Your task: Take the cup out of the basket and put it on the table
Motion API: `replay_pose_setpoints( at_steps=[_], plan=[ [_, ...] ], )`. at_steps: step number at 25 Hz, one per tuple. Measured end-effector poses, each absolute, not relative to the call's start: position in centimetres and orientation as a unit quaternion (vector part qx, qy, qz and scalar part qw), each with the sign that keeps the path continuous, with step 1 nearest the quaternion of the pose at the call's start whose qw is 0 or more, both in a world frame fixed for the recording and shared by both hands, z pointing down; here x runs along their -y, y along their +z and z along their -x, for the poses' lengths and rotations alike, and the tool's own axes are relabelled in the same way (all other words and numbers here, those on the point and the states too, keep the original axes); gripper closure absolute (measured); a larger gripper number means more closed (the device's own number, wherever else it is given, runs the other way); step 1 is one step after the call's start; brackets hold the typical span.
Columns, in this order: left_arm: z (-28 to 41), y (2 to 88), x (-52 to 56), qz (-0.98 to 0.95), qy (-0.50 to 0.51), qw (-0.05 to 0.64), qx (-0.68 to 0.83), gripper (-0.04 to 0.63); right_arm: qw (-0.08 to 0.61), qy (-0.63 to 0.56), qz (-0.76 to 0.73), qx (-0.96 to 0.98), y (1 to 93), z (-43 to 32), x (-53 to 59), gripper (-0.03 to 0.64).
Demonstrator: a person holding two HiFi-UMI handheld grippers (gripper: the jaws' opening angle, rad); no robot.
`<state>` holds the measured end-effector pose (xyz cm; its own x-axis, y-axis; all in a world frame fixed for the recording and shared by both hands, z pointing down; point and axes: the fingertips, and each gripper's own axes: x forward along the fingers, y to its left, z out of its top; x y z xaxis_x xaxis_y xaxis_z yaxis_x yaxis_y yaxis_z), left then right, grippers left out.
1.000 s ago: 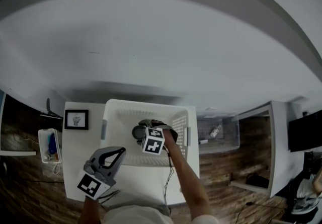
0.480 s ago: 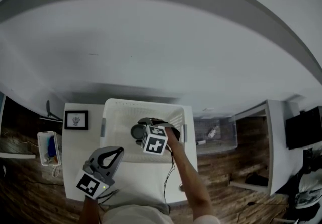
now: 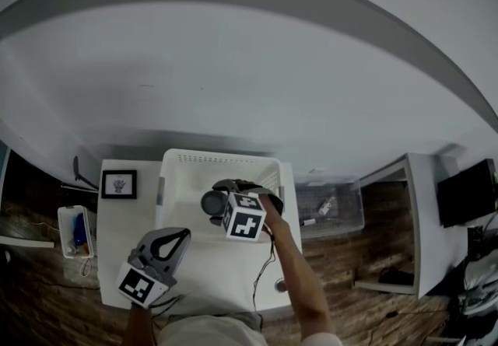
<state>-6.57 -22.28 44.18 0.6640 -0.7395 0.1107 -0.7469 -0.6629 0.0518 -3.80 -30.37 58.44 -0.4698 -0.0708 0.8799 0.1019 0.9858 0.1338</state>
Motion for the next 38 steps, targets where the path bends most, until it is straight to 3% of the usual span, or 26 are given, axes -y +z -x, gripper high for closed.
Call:
replay_pose_setpoints(
  at_steps=[25, 38],
  plan=[
    [3.5, 44.2, 14.6, -0.931, 0.040, 0.024, 0.363, 0.595, 0.474, -0.130, -0.026, 0.871, 48.2, 0.6, 21.4, 0.265],
    [1.8, 46.3, 10.8, -0.941, 0.052, 0.028, 0.334, 0.595, 0.457, -0.097, -0.050, 0.883, 50.6, -1.5, 14.0, 0.265]
  ],
)
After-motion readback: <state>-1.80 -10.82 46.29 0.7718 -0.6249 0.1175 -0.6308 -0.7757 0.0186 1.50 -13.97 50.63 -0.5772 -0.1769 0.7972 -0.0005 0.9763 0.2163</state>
